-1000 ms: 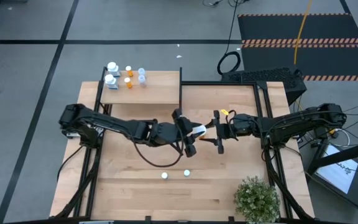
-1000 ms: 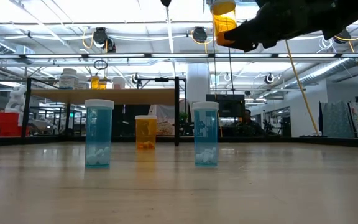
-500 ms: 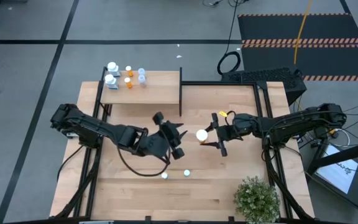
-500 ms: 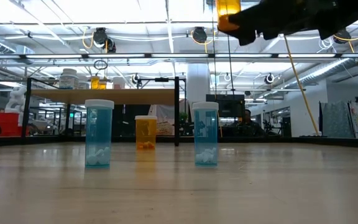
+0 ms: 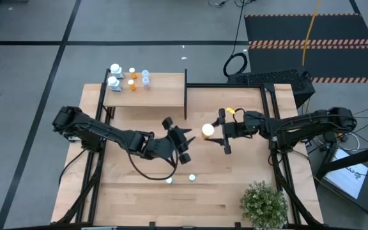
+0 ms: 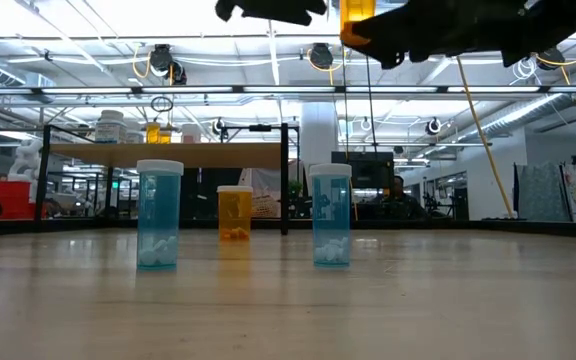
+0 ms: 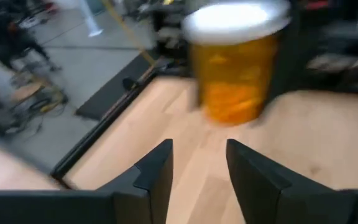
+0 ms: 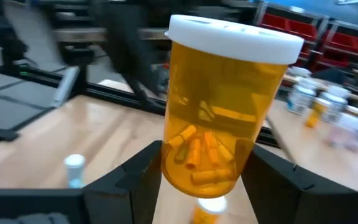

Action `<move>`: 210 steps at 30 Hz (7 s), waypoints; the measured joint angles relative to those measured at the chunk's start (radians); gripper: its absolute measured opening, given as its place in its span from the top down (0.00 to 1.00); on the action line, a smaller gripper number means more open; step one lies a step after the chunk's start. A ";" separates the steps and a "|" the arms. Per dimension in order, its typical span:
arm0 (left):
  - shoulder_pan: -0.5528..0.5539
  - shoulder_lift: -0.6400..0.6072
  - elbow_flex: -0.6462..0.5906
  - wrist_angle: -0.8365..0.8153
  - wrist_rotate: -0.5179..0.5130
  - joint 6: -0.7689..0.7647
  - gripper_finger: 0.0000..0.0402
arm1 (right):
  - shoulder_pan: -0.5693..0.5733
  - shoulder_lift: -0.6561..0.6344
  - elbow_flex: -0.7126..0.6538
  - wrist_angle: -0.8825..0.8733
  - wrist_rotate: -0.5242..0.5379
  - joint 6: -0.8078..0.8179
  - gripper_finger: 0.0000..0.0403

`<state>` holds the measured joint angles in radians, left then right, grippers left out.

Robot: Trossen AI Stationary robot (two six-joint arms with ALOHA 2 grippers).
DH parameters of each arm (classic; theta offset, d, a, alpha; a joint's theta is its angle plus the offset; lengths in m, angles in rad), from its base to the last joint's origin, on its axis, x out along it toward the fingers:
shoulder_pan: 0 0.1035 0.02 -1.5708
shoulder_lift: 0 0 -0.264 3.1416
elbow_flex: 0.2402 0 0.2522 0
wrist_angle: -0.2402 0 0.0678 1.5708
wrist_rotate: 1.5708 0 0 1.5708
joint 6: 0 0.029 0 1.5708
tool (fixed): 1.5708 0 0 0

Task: Pick and place medicine bottles onto shelf by color
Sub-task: Put the bottom large orange pill bottle on the shelf

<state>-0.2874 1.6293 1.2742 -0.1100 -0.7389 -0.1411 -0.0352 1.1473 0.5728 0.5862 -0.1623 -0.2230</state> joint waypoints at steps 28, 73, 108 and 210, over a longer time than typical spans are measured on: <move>0.172 0.053 -0.275 0.807 0.189 0.227 0.31 | -0.134 0.154 -0.002 0.251 0.004 -0.029 0.51; 0.221 0.106 -0.274 0.816 0.240 0.270 0.47 | -0.150 0.248 0.000 0.308 -0.022 0.028 0.51; 0.221 0.023 -0.274 0.694 0.162 0.340 0.50 | -0.183 -0.003 0.027 -0.100 0.061 0.126 0.26; 0.240 0.026 -0.274 0.658 0.189 0.288 0.47 | -0.182 0.137 0.380 -0.388 -0.025 0.082 0.44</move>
<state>-0.0479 1.6550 1.0000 0.5482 -0.5500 0.1473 -0.2169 1.2842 0.9527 0.1978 -0.1871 -0.1408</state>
